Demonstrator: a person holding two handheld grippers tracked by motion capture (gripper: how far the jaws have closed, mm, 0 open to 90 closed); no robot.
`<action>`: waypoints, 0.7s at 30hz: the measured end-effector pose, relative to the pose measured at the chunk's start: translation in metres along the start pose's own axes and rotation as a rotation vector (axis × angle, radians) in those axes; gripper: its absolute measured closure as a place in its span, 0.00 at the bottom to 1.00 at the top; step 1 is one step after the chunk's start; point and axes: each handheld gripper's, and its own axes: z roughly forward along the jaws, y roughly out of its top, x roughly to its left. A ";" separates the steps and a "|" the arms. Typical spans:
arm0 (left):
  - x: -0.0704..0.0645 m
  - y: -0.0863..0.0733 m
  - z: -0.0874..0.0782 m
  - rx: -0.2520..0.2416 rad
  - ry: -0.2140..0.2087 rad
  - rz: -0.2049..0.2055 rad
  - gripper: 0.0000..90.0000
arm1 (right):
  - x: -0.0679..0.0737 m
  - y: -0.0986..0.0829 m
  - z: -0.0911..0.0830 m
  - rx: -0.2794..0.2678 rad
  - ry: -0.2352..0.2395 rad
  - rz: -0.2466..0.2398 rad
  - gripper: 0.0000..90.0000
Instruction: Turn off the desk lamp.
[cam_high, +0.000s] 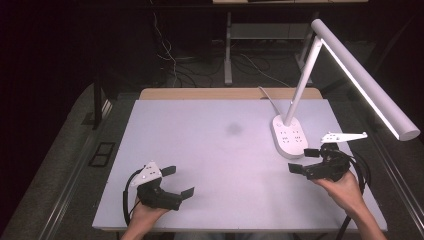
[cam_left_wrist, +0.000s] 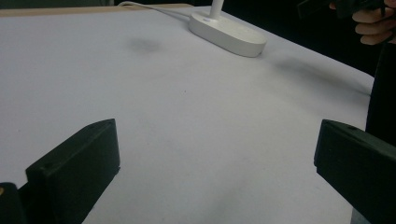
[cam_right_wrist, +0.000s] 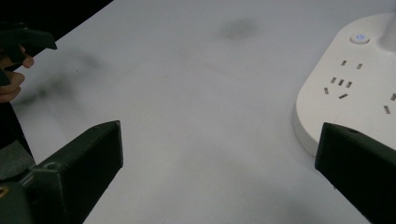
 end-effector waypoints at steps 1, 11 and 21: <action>0.000 0.000 0.000 0.001 0.000 -0.001 0.00 | -0.001 0.002 0.000 -0.001 -0.002 -0.004 0.01; 0.000 0.000 0.000 0.001 0.001 -0.002 0.00 | -0.008 0.019 0.002 0.011 -0.016 -0.023 0.01; 0.000 0.000 0.001 0.002 -0.001 -0.001 0.00 | -0.021 0.034 0.006 0.026 -0.028 -0.026 0.01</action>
